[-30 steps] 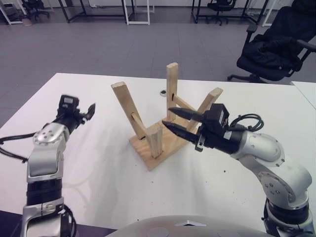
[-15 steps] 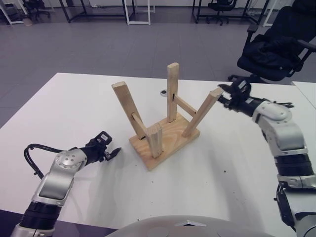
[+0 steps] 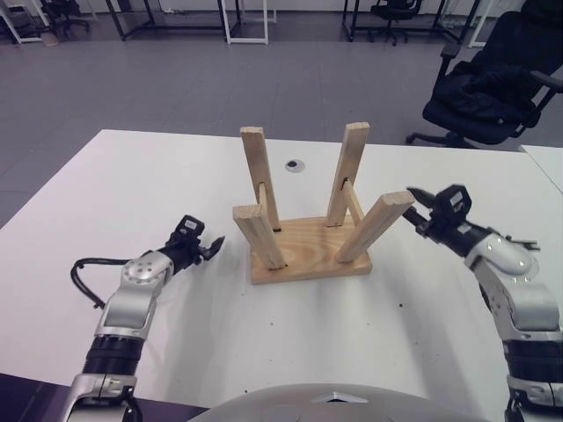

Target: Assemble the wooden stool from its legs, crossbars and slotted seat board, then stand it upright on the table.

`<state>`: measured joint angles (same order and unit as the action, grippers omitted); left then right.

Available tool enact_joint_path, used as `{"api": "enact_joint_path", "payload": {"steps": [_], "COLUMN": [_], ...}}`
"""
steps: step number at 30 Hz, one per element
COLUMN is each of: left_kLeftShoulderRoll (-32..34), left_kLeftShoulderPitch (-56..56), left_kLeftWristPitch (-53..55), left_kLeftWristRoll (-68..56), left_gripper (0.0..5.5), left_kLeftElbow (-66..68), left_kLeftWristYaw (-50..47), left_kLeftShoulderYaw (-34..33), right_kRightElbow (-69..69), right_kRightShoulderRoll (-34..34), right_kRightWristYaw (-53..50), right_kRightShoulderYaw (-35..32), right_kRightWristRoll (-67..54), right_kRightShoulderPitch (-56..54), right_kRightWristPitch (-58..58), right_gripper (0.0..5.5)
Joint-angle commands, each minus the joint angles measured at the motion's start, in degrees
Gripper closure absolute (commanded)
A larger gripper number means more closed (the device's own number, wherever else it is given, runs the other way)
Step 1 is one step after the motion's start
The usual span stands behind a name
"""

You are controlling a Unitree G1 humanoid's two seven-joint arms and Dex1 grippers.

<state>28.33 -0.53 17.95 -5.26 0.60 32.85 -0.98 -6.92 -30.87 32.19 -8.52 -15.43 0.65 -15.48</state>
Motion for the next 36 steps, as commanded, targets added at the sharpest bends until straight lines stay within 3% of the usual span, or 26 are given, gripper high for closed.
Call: {"api": "enact_joint_path", "payload": {"steps": [1, 5, 9, 16, 26, 36], "left_kLeftShoulderRoll": [1.9, 4.8, 3.9, -2.4, 2.8, -0.9], "left_kLeftShoulderPitch": [5.2, 9.1, 9.6, 9.6, 7.9, 7.2], "left_kLeftWristPitch": [-3.5, 1.3, 4.4, 9.2, 5.1, 6.1], "left_kLeftWristRoll": [-1.8, -2.1, -0.6, -5.0, 2.1, -0.5], "left_gripper": [1.80, 1.80, 1.80, 1.80, 1.80, 1.80], "left_kLeftElbow": [-3.1, -7.5, -9.3, -17.6, -9.2, -11.7], "left_kLeftWristYaw": [6.5, 9.5, 7.1, 3.2, -0.1, -0.5], "left_kLeftShoulderYaw": [2.7, 4.1, 6.6, 9.9, 6.7, 9.1], "right_kRightElbow": [7.9, 13.0, 6.1, -6.9, 0.9, -3.0], "right_kRightShoulderRoll": [1.2, 0.5, -1.1, 2.8, 2.1, 4.1], "right_kRightWristYaw": [1.6, 5.4, 11.2, 7.6, 1.3, 1.5], "right_kRightShoulderYaw": [4.2, 8.9, 13.5, 13.0, 8.9, 12.0], "right_kRightWristRoll": [3.7, 7.2, 7.1, 3.0, 7.3, 6.6], "right_kRightShoulderPitch": [0.9, 0.7, 6.2, 8.8, 9.2, 10.7], "right_kRightWristPitch": [4.4, 8.8, 8.1, 0.4, 0.0, 0.1], "right_gripper": [3.62, 3.62, 3.62, 3.62, 3.62, 3.62]}}
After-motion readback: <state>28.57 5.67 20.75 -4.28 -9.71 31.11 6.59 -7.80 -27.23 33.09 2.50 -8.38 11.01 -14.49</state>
